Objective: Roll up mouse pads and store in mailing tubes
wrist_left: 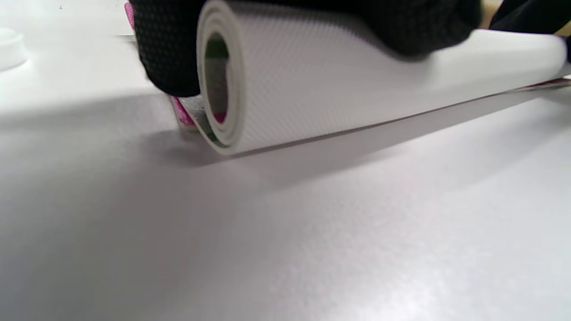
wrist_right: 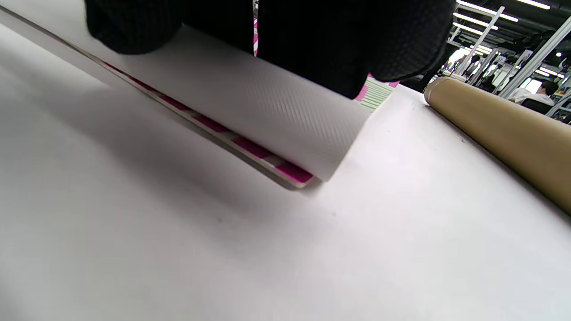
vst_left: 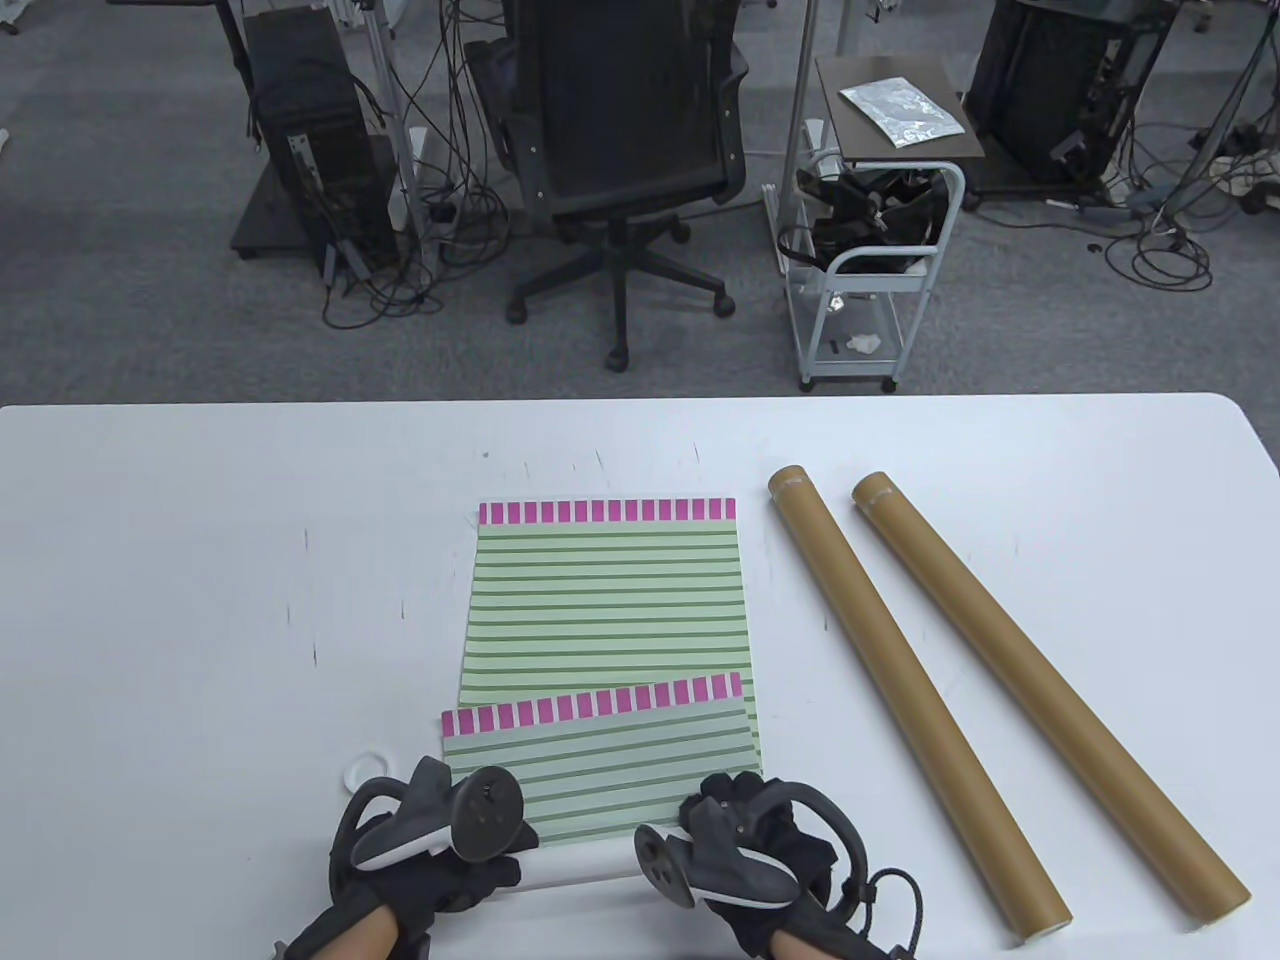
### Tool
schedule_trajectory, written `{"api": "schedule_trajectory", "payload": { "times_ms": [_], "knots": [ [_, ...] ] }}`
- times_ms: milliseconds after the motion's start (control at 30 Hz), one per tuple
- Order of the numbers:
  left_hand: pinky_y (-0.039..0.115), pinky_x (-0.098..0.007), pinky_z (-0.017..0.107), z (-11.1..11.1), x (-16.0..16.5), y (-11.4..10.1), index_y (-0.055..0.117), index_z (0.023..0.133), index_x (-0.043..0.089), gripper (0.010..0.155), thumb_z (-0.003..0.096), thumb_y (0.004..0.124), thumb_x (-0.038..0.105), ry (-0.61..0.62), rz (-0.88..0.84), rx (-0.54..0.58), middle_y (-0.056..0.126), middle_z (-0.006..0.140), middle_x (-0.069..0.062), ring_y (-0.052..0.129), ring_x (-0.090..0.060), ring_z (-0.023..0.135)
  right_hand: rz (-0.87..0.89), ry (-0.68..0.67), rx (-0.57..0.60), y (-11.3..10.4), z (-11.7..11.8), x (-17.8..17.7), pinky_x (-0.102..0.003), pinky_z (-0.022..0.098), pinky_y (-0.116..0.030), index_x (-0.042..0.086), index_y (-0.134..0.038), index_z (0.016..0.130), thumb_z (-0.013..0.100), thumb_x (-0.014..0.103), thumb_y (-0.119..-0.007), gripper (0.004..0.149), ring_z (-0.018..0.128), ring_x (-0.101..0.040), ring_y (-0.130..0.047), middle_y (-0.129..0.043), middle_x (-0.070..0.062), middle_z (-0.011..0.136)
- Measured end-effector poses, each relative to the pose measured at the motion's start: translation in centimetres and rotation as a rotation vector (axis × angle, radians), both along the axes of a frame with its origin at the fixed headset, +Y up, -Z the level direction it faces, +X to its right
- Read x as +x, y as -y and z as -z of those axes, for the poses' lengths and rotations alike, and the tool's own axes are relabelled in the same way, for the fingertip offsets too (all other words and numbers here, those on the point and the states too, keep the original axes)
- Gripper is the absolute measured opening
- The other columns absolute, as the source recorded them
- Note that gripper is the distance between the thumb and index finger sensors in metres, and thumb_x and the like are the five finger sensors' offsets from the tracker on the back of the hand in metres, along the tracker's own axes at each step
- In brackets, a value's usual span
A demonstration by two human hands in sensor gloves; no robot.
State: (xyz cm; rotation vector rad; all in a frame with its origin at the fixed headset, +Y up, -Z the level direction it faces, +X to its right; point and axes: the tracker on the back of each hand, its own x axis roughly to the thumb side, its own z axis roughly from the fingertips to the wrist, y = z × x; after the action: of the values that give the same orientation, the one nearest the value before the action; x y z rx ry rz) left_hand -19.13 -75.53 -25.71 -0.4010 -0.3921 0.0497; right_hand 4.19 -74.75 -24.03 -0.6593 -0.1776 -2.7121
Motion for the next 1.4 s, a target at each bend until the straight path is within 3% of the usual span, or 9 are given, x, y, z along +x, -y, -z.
{"api": "schedule_trajectory", "payload": {
  "times_ms": [133, 200, 333, 533, 633, 767, 1000, 1233, 1400],
  "knots": [
    [0.085, -0.029, 0.053, -0.3, 0.0, 0.0, 0.082, 0.083, 0.039, 0.047, 0.0389, 0.069, 0.046, -0.016, 0.033, 0.055, 0.09, 0.08, 0.009, 0.096, -0.017, 0.064, -0.024, 0.002, 0.005, 0.5, 0.0, -0.2, -0.052, 0.059, -0.074, 0.018, -0.072, 0.099, 0.045, 0.037, -0.062, 0.058, 0.077, -0.036, -0.085, -0.082, -0.009, 0.093],
    [0.086, -0.027, 0.052, -0.7, 0.3, -0.3, 0.07, 0.09, 0.042, 0.051, 0.0385, 0.07, 0.048, -0.014, 0.096, 0.16, 0.08, 0.089, 0.01, 0.097, -0.014, 0.066, -0.041, 0.001, 0.018, 0.7, -0.1, -0.3, -0.051, 0.059, -0.074, 0.017, -0.068, 0.101, 0.046, 0.035, -0.06, 0.058, 0.077, -0.035, -0.084, -0.082, -0.009, 0.094],
    [0.082, -0.03, 0.063, -2.0, 1.6, -1.1, 0.076, 0.079, 0.047, 0.04, 0.0382, 0.076, 0.047, 0.063, 0.144, 0.297, 0.079, 0.091, 0.015, 0.092, -0.009, 0.077, -0.039, 0.002, 0.024, 0.8, 0.0, -0.2, -0.049, 0.058, -0.075, 0.018, -0.066, 0.102, 0.046, 0.034, -0.058, 0.059, 0.077, -0.035, -0.084, -0.081, -0.008, 0.093],
    [0.081, -0.032, 0.067, -1.9, 1.9, -0.2, 0.063, 0.088, 0.044, 0.063, 0.0281, 0.083, 0.055, 0.098, 0.231, 0.26, 0.081, 0.09, 0.016, 0.092, -0.009, 0.079, 0.015, 0.016, 0.018, 0.7, 0.2, 0.2, -0.048, 0.059, -0.073, 0.02, -0.066, 0.101, 0.046, 0.035, -0.057, 0.058, 0.078, -0.034, -0.083, -0.081, -0.006, 0.093],
    [0.082, -0.031, 0.065, -1.3, 1.3, -0.4, 0.069, 0.087, 0.047, 0.057, 0.0313, 0.081, 0.054, 0.046, 0.163, 0.223, 0.087, 0.088, 0.016, 0.095, -0.008, 0.077, 0.032, 0.023, 0.021, 0.7, 0.0, 0.5, -0.049, 0.061, -0.071, 0.018, -0.062, 0.104, 0.048, 0.036, -0.056, 0.059, 0.082, -0.035, -0.081, -0.078, -0.009, 0.098],
    [0.082, -0.031, 0.065, -1.1, 0.9, -0.4, 0.074, 0.086, 0.045, 0.052, 0.0346, 0.077, 0.053, 0.023, 0.141, 0.217, 0.089, 0.088, 0.016, 0.095, -0.009, 0.077, -0.07, 0.009, 0.058, 0.7, -0.4, 0.4, -0.057, 0.063, -0.068, 0.015, -0.056, 0.109, 0.045, 0.044, -0.071, 0.072, 0.086, -0.041, -0.077, -0.072, -0.014, 0.104],
    [0.085, -0.027, 0.056, -0.7, 1.4, -0.4, 0.074, 0.087, 0.039, 0.052, 0.0357, 0.072, 0.049, 0.043, 0.179, 0.211, 0.091, 0.084, 0.011, 0.096, -0.013, 0.071, -0.047, 0.026, 0.074, 0.9, 0.5, 0.9, -0.052, 0.063, -0.069, 0.024, -0.06, 0.104, 0.043, 0.043, -0.07, 0.064, 0.081, -0.032, -0.081, -0.078, -0.003, 0.096],
    [0.085, -0.028, 0.057, -0.4, 0.5, -0.7, 0.057, 0.094, 0.031, 0.064, 0.0347, 0.072, 0.048, 0.001, 0.138, 0.172, 0.091, 0.082, 0.012, 0.097, -0.012, 0.071, -0.016, -0.015, 0.015, 0.4, 0.0, 0.6, -0.051, 0.061, -0.073, 0.027, -0.057, 0.105, 0.043, 0.044, -0.071, 0.065, 0.075, -0.03, -0.086, -0.084, -0.003, 0.09],
    [0.087, -0.027, 0.058, -0.6, 0.3, -0.8, 0.056, 0.093, 0.036, 0.061, 0.0359, 0.073, 0.05, 0.006, 0.15, 0.193, 0.084, 0.089, 0.014, 0.097, -0.012, 0.075, -0.077, -0.048, 0.047, 0.6, -0.3, 0.0, -0.048, 0.057, -0.077, 0.032, -0.059, 0.101, 0.043, 0.041, -0.069, 0.06, 0.073, -0.03, -0.09, -0.086, -0.003, 0.088]
  ]
}}
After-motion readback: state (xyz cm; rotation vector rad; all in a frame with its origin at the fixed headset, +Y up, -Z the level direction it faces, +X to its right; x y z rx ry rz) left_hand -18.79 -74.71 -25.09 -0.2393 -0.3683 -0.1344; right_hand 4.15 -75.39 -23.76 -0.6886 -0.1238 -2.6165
